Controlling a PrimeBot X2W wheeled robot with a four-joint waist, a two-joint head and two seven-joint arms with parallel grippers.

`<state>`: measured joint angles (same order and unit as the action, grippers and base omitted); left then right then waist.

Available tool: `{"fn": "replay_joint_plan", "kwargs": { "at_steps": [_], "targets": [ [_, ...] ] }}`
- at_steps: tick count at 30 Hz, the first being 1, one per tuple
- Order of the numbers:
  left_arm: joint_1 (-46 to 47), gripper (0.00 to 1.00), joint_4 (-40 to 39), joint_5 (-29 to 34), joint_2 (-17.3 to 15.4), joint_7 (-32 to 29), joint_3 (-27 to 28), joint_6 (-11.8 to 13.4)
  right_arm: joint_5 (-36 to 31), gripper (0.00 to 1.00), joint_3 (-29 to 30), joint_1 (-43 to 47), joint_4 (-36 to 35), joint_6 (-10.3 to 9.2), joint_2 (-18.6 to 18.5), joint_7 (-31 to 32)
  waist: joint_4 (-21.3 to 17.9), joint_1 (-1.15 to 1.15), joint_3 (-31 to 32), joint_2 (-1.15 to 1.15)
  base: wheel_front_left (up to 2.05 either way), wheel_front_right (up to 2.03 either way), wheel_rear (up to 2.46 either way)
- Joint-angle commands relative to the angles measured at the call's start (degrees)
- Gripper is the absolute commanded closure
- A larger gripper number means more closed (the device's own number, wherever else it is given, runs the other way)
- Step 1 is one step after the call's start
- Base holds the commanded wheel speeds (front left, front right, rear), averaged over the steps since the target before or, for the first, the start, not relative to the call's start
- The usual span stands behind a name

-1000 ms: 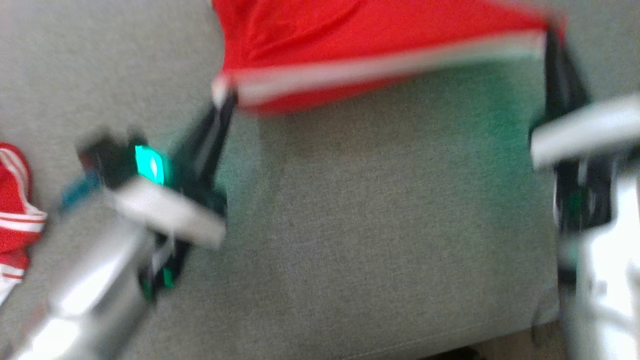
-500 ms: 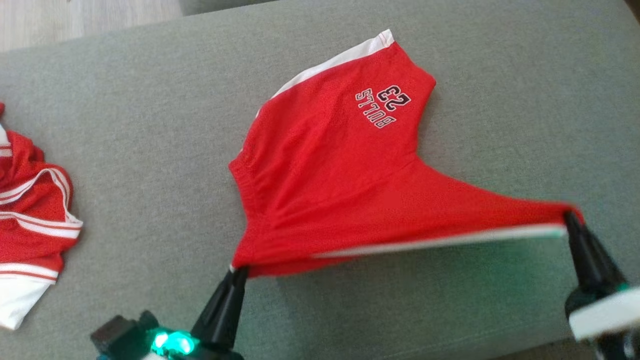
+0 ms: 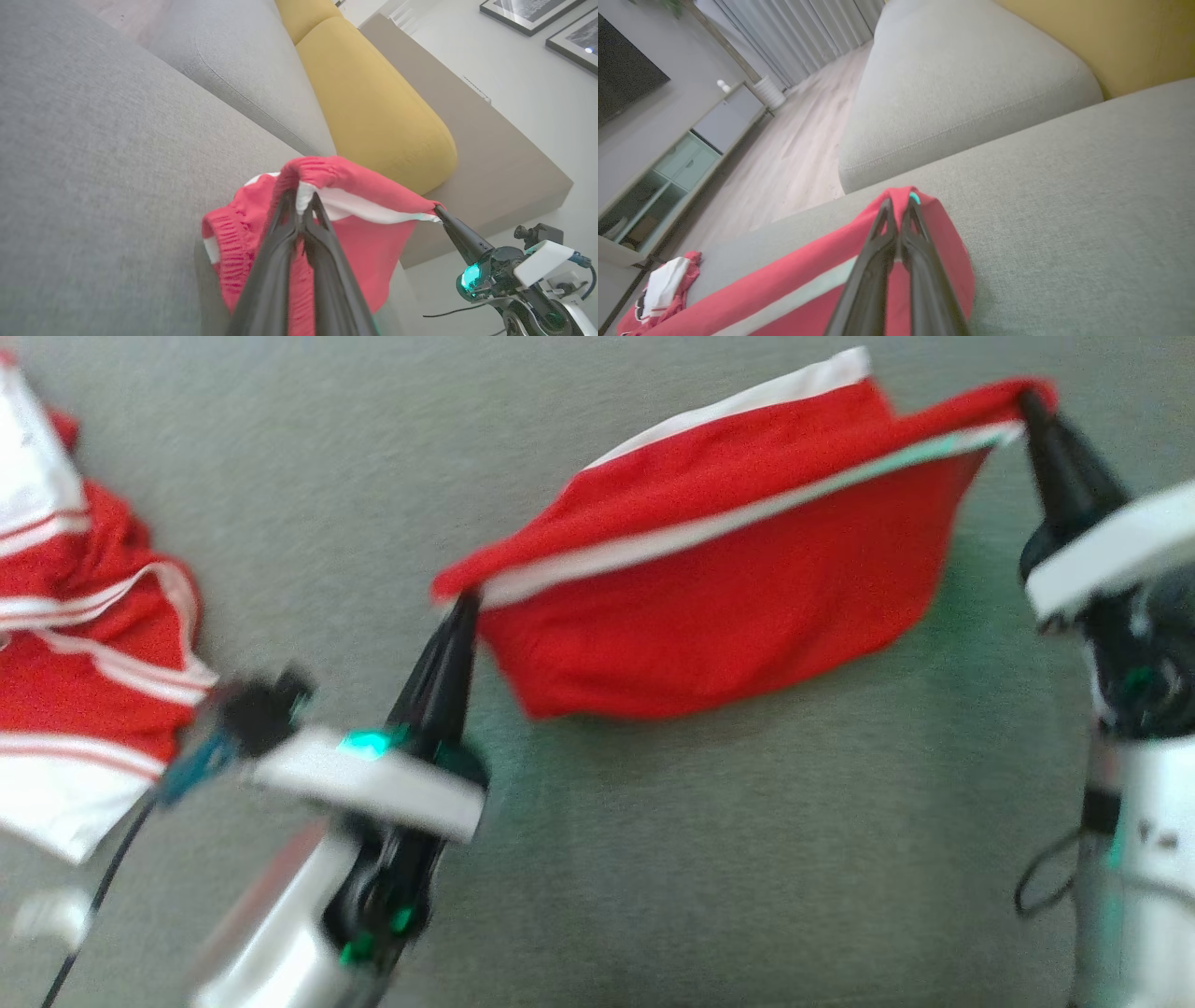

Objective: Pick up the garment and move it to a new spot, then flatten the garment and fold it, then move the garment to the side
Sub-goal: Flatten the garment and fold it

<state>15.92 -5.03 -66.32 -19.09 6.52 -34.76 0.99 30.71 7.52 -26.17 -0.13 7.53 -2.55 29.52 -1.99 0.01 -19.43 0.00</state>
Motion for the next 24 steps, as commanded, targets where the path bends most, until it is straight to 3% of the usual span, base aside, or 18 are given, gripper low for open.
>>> {"fn": "replay_joint_plan", "kwargs": {
  "at_steps": [1,10,18,24],
  "targets": [
    [7.72,1.0,3.3,-0.2,2.24,-1.92,1.46,-0.15,-2.87,1.0,0.94,-5.93,2.65,-0.04,-0.33,0.73,4.95,-0.01,-3.62,0.0,0.0,0.0,0.0],
    [20.01,1.0,19.31,0.91,9.08,-4.61,-0.88,-0.93,-10.5,1.0,3.21,-16.75,17.52,-0.04,-0.33,-0.9,6.9,-0.01,-6.72,0.0,0.0,0.0,0.0],
    [23.74,1.0,25.48,1.85,11.25,-4.2,-2.05,-3.05,-13.16,1.0,2.91,-20.42,24.87,-0.04,-0.33,-5.39,6.22,-0.01,-8.19,0.0,0.0,0.0,0.0],
    [24.16,1.0,26.97,2.56,11.51,-4.26,-2.74,-2.63,-11.76,1.0,1.65,-21.64,27.02,-0.04,-0.33,-10.12,6.04,-0.01,-8.1,0.0,0.0,0.0,0.0]
  ]
}}
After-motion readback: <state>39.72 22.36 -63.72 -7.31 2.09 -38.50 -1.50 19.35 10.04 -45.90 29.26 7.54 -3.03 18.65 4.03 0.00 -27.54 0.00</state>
